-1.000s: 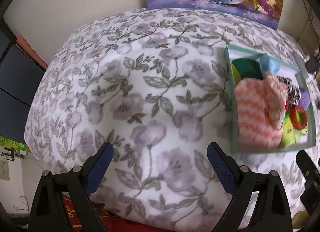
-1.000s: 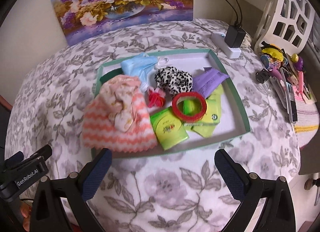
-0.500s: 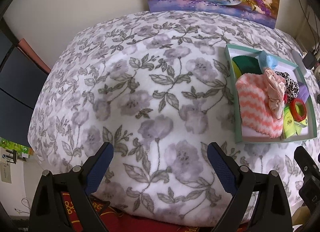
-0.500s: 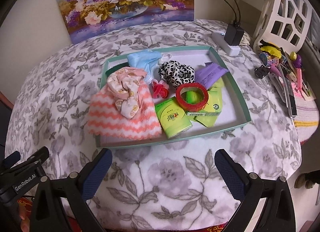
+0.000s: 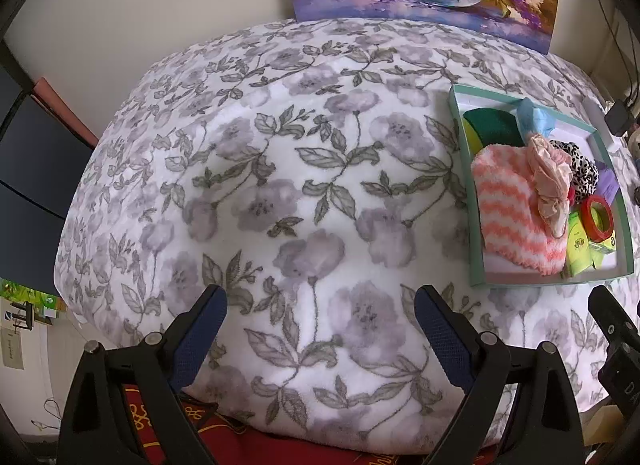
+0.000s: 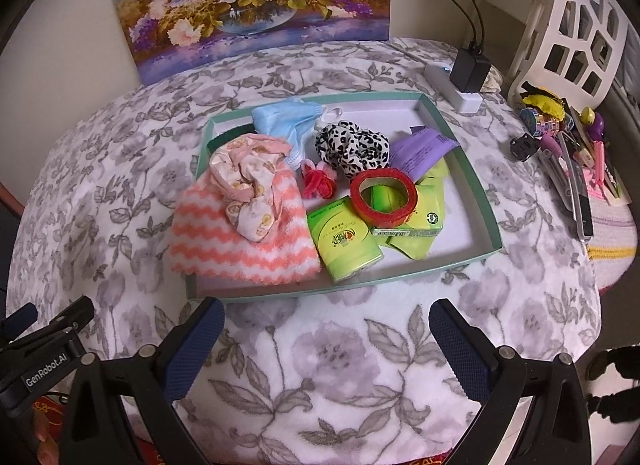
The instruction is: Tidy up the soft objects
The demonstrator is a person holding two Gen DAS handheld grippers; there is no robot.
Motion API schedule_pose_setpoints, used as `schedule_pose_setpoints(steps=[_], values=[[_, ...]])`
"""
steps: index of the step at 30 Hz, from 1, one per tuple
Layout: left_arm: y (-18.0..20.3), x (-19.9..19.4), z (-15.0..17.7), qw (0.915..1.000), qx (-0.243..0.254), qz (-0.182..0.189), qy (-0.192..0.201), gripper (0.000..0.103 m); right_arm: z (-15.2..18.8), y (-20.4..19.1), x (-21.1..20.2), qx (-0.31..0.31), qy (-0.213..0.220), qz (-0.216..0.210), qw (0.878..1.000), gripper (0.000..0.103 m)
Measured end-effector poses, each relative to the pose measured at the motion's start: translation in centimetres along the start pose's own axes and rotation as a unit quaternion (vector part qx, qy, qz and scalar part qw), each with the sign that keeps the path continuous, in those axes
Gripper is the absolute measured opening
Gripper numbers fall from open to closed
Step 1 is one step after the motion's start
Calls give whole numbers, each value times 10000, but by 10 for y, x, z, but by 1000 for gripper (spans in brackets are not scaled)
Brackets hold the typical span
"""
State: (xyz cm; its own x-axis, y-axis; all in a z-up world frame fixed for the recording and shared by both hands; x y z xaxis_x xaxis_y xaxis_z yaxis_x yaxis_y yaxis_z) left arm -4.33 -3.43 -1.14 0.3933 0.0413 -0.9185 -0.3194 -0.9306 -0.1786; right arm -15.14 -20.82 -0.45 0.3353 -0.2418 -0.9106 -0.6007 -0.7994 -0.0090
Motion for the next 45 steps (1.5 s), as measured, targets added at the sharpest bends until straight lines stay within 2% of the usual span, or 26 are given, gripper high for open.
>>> schedule_pose_setpoints(steps=[26, 45], values=[[-3, 2, -2, 10000, -38, -58, -6, 95, -3, -6, 3, -223, -55, -14, 9997, 103], [-5, 10, -2, 9998, -99, -89, -172, 95, -3, -9, 14, -323, -225, 34, 9992, 103]])
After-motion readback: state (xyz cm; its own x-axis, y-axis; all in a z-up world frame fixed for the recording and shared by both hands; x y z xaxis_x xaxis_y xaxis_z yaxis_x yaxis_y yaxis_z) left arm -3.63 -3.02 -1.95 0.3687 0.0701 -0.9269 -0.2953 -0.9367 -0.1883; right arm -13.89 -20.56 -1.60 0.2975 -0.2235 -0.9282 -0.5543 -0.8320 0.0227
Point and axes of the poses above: each gripper's, at about its wrist camera, not at the fingertips, and x roughly the way its jaws point, y to its right, z to its underside, the point moved 1 cm from there along x, roughly the way its jaws point, and after that the axes turned 1 degree about z, right-handed, at the moved point
